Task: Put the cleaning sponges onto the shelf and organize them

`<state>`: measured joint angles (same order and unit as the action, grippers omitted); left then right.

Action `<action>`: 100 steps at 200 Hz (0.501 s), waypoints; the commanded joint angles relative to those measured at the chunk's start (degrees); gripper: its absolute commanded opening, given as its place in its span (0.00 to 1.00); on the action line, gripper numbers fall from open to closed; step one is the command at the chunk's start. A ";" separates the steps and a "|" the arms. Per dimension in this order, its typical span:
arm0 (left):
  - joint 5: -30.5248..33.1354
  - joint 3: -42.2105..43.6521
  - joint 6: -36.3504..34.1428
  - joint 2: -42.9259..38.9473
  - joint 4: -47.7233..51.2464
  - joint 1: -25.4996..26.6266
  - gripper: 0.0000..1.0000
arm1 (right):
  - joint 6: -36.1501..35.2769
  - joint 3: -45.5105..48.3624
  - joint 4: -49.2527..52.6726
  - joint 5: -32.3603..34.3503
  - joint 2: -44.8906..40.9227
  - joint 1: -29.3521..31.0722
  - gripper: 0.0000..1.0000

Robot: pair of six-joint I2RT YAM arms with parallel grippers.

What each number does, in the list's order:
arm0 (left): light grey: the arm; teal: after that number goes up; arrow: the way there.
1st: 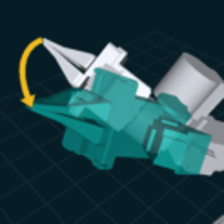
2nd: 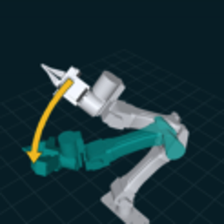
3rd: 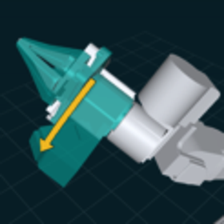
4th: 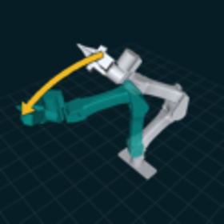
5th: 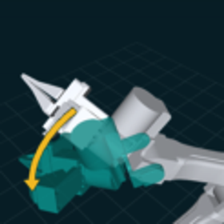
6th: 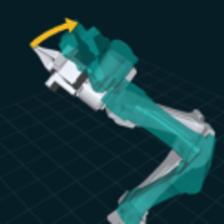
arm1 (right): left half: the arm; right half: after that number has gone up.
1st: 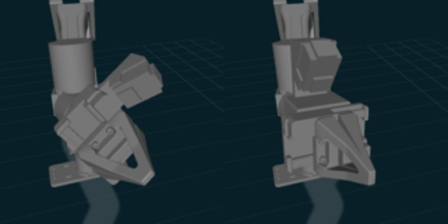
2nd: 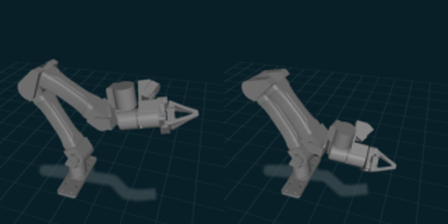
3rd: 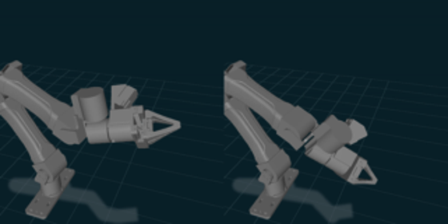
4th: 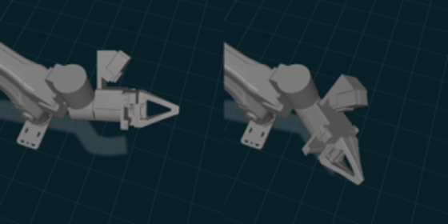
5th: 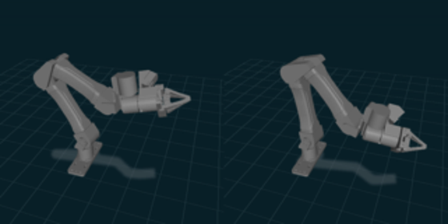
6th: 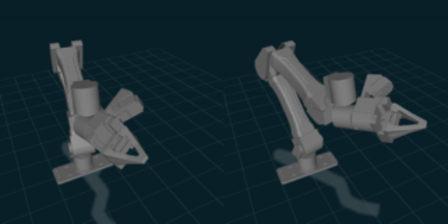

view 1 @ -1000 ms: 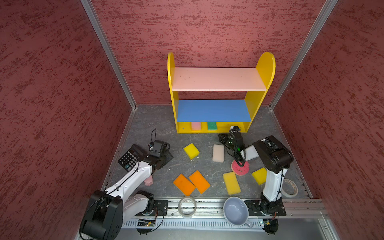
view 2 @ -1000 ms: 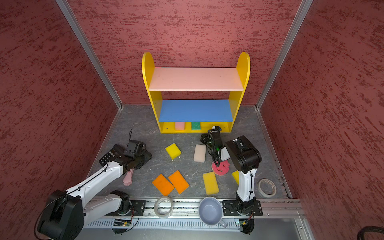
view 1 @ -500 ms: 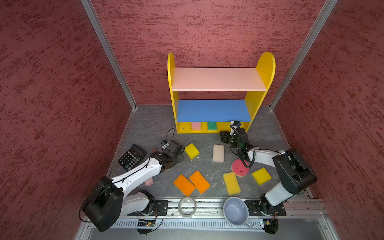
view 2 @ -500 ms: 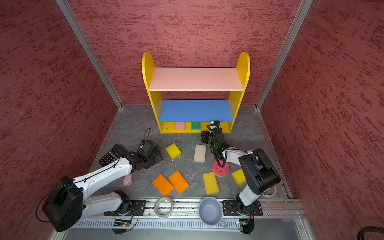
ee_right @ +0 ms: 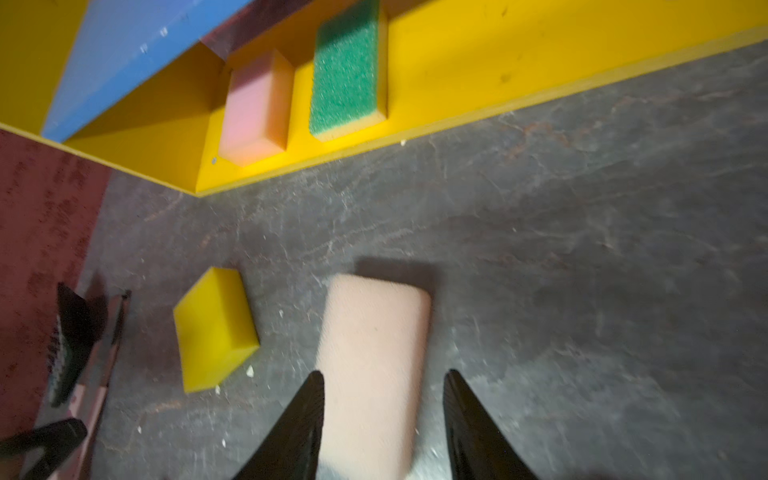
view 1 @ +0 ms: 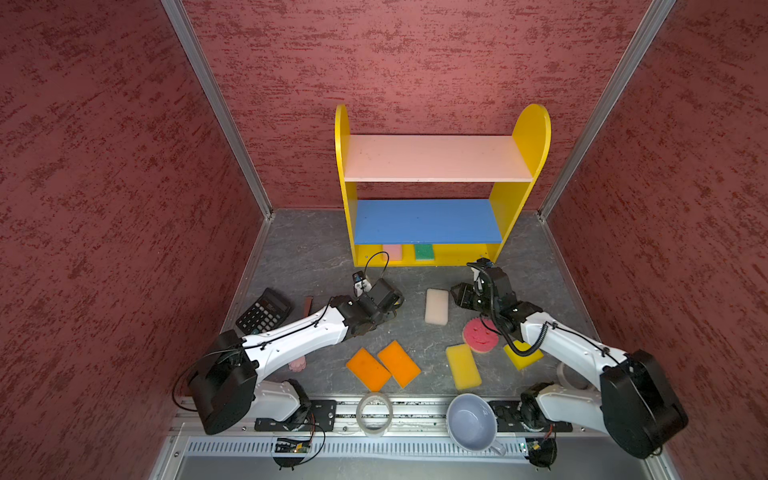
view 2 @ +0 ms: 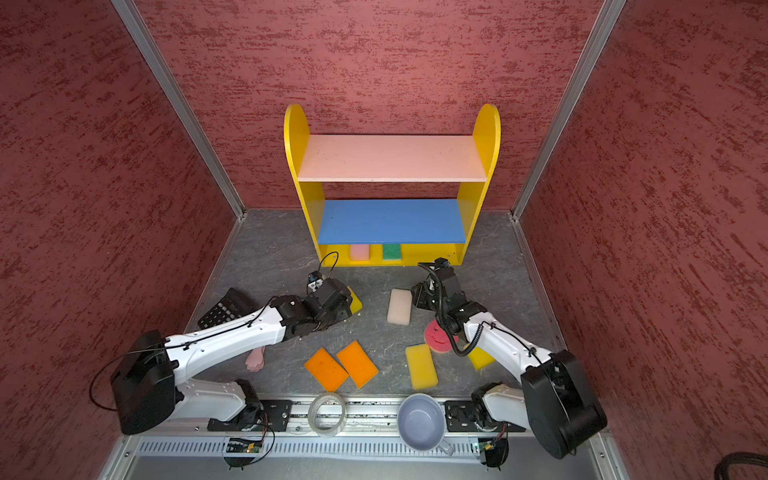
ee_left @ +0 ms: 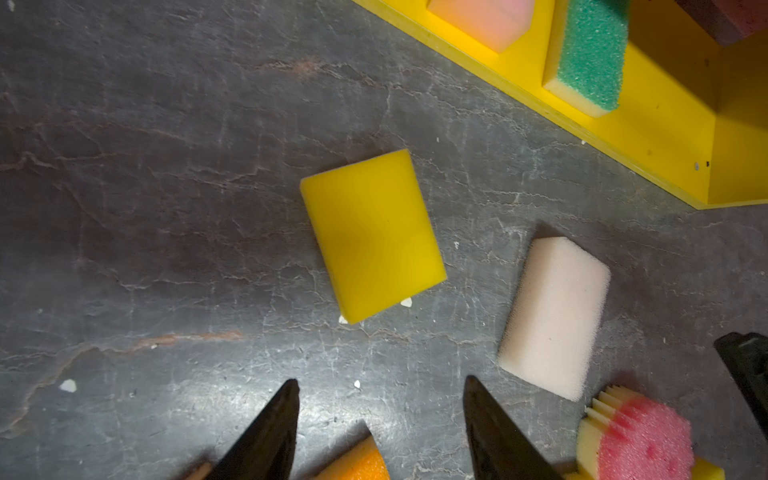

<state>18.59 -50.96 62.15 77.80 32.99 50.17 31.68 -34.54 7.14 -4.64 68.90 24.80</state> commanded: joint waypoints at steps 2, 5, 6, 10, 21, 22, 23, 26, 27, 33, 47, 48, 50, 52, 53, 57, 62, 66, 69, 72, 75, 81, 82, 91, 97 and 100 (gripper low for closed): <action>1.85 -1.64 2.66 1.87 2.10 2.34 0.66 | -2.49 1.77 13.75 -0.92 -4.51 0.43 0.51; 1.81 -1.88 2.82 2.24 2.07 2.64 0.67 | -2.58 2.03 14.54 -1.53 -5.13 0.43 0.52; 1.80 -1.96 2.90 2.34 2.07 2.78 0.67 | -2.58 2.16 14.77 -1.70 -5.29 0.43 0.52; 1.71 -2.40 3.06 2.90 2.07 3.32 0.67 | -2.67 2.39 15.85 -2.40 -6.06 0.43 0.52; 1.39 -3.89 3.17 4.73 2.02 4.52 0.68 | -2.89 2.93 18.92 -4.11 -7.87 0.51 0.53; 1.33 -4.11 3.21 4.95 2.00 4.60 0.68 | -2.92 2.92 19.16 -4.21 -7.98 0.51 0.53; 1.30 -4.30 3.14 5.15 2.04 4.72 0.69 | -2.93 2.91 19.50 -4.35 -8.12 0.56 0.53; 1.19 -4.74 3.05 5.77 2.11 4.96 0.69 | -3.06 2.98 20.32 -4.60 -8.47 0.60 0.54; 1.14 -4.84 3.06 5.91 2.14 5.08 0.69 | -3.09 2.99 20.65 -4.64 -8.59 0.60 0.54; 0.94 -5.88 2.87 7.14 2.33 5.46 0.69 | -3.33 3.06 22.18 -4.68 -9.26 0.66 0.54; 0.36 -8.00 2.57 9.79 2.71 6.10 0.70 | -2.89 4.07 21.92 -6.42 -10.94 0.78 0.56; 0.38 -8.09 2.51 9.94 2.70 6.13 0.70 | -2.74 4.10 21.85 -6.65 -11.00 0.78 0.56; 0.35 -8.30 2.51 10.25 2.63 6.22 0.70 | -2.58 4.32 21.69 -6.92 -11.16 0.78 0.56; 0.27 -8.50 2.44 10.57 2.56 6.31 0.70 | -2.41 4.36 21.51 -7.17 -11.29 0.78 0.56; 0.25 -8.61 2.40 10.64 2.45 6.37 0.70 | -2.37 4.42 21.47 -7.24 -11.36 0.78 0.56; 0.20 -8.87 2.30 11.14 2.13 6.57 0.69 | -2.18 4.44 21.16 -7.39 -11.46 0.78 0.56; 0.15 -9.06 2.13 11.57 1.64 6.75 0.70 | -1.91 4.68 20.71 -7.23 -11.54 0.78 0.57; 0.21 -9.24 2.22 11.89 1.41 6.78 0.70 | -1.73 4.89 20.29 -6.95 -11.60 0.84 0.57; 0.17 -9.39 2.27 12.06 1.24 6.91 0.69 | -1.59 5.06 19.96 -6.63 -11.53 0.86 0.58; 0.09 -9.48 2.34 12.28 1.06 6.94 0.69 | -1.49 5.24 19.63 -6.42 -11.45 0.82 0.58; 0.05 -9.55 2.36 12.42 0.92 6.90 0.69 | -1.38 5.35 19.28 -6.29 -11.32 0.78 0.58; 0.04 -9.76 2.49 12.67 0.47 6.80 0.69 | -1.28 5.53 18.51 -6.36 -11.05 0.80 0.58; 0.04 -9.81 2.47 12.70 0.35 6.83 0.69 | -1.23 5.53 18.39 -6.39 -11.01 0.79 0.58; 0.28 -10.10 2.29 12.87 -0.64 6.87 0.69 | -1.03 6.04 16.87 -6.96 -10.65 0.80 0.58; 0.50 -10.22 2.03 12.91 -1.49 6.94 0.69 | -0.93 6.30 15.31 -7.44 -10.30 0.86 0.58; 0.55 -10.36 1.94 12.96 -1.93 6.95 0.69 | -0.84 6.45 14.69 -7.64 -10.14 0.81 0.58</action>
<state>18.50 -59.75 64.27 90.32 33.76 56.93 30.02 -29.06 25.10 -10.46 58.19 25.10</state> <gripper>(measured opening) 0.692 0.580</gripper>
